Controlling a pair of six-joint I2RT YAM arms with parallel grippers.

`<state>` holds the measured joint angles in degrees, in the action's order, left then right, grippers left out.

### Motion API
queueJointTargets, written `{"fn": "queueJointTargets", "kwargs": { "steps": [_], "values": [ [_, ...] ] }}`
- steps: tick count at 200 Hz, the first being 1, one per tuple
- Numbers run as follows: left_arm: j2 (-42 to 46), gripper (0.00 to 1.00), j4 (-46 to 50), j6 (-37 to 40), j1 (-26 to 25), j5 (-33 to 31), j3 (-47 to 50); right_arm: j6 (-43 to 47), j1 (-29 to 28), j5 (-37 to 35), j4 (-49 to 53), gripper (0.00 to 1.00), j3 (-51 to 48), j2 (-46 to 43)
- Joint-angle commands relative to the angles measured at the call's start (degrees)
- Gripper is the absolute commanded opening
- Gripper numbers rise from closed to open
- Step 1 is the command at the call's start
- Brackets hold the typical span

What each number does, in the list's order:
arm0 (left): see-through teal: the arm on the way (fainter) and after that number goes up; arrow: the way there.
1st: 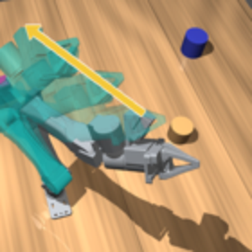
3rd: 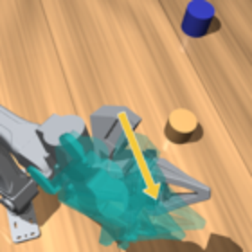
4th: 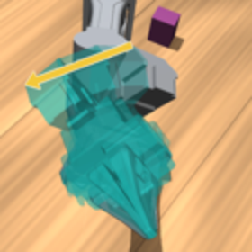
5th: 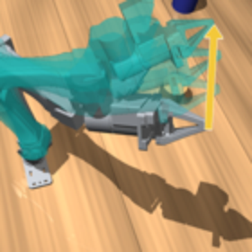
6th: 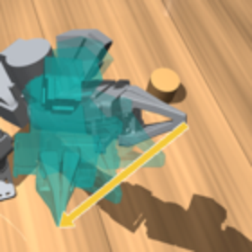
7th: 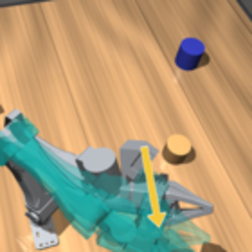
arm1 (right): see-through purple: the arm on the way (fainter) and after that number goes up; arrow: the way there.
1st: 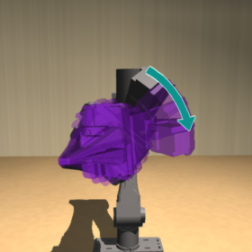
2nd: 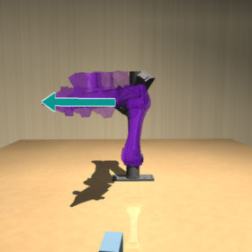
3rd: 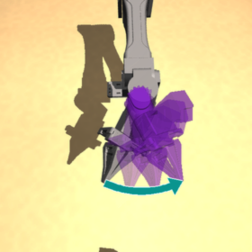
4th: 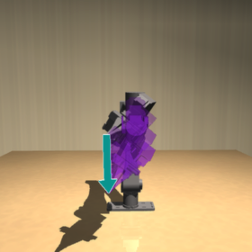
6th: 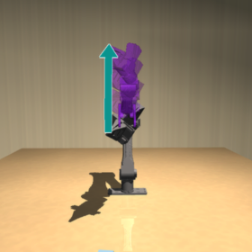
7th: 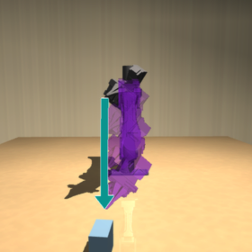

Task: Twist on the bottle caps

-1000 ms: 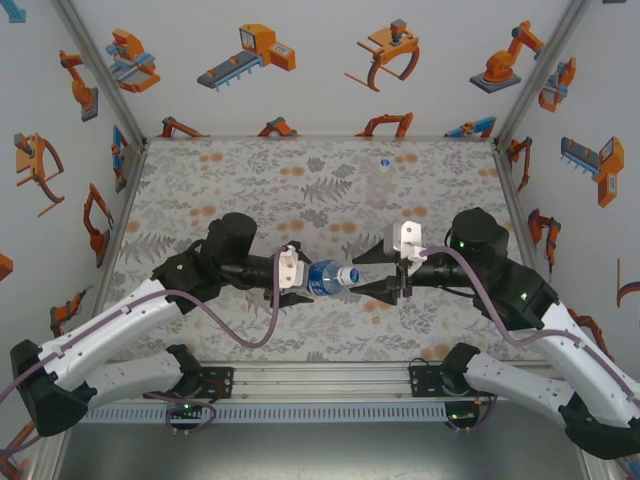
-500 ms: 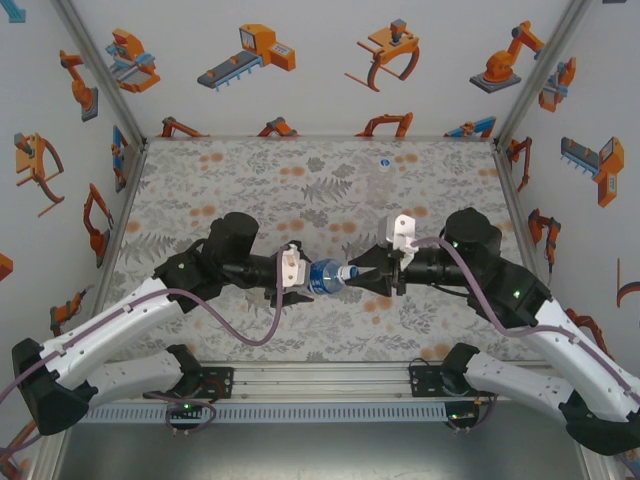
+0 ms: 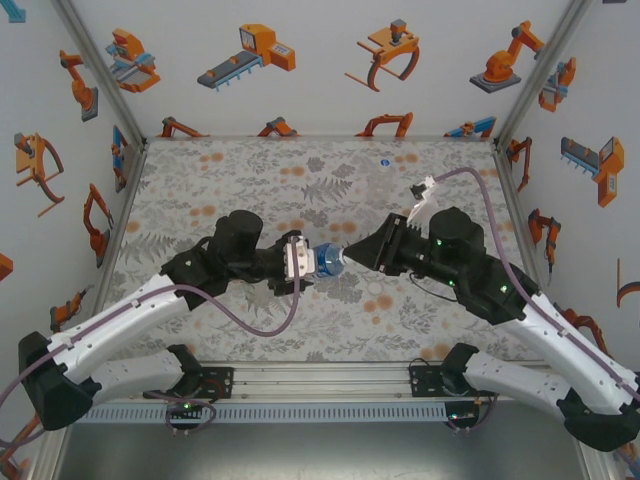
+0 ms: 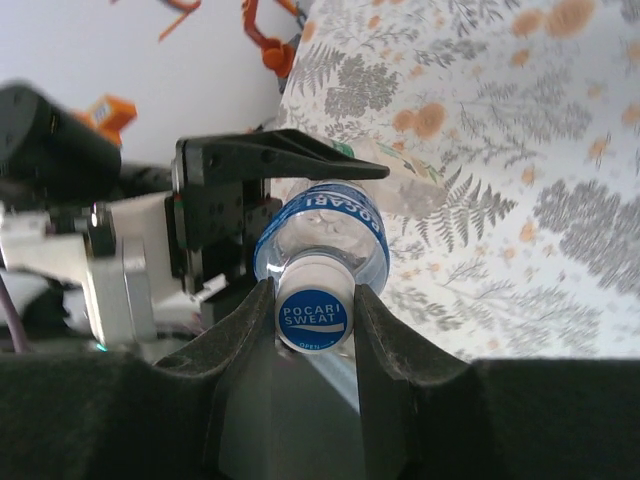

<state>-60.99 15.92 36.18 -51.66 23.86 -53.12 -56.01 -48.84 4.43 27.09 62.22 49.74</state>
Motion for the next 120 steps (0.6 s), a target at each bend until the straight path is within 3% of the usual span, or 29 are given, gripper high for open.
{"fn": "queueJointTargets", "kwargs": {
  "steps": [1,24,50,73,97,120],
  "values": [
    [-0.77,0.0,-6.42,0.05,-0.56,1.98,-0.27,-13.56,-0.07,-3.64,2.31,0.0,0.96,2.14],
    [-1.63,0.0,-7.07,-0.31,-0.55,2.55,-0.54,-10.43,-0.1,-4.0,3.68,0.01,2.46,2.54],
    [-2.2,0.0,-6.37,-0.19,-0.55,3.03,-0.96,-2.47,-0.12,-5.59,3.96,0.35,4.08,1.37],
    [-2.2,0.0,-5.55,-0.02,-0.57,3.9,-1.19,9.38,-0.06,-5.5,0.35,0.54,5.0,-0.24],
    [-2.45,0.0,-4.26,0.58,-0.55,4.69,-1.45,22.73,-0.03,-3.78,-1.74,0.59,6.68,-1.46],
    [-2.64,0.0,-3.11,0.77,-0.55,5.4,-1.79,36.8,-0.03,4.71,-3.34,0.58,7.78,-1.66]
  ]
}}
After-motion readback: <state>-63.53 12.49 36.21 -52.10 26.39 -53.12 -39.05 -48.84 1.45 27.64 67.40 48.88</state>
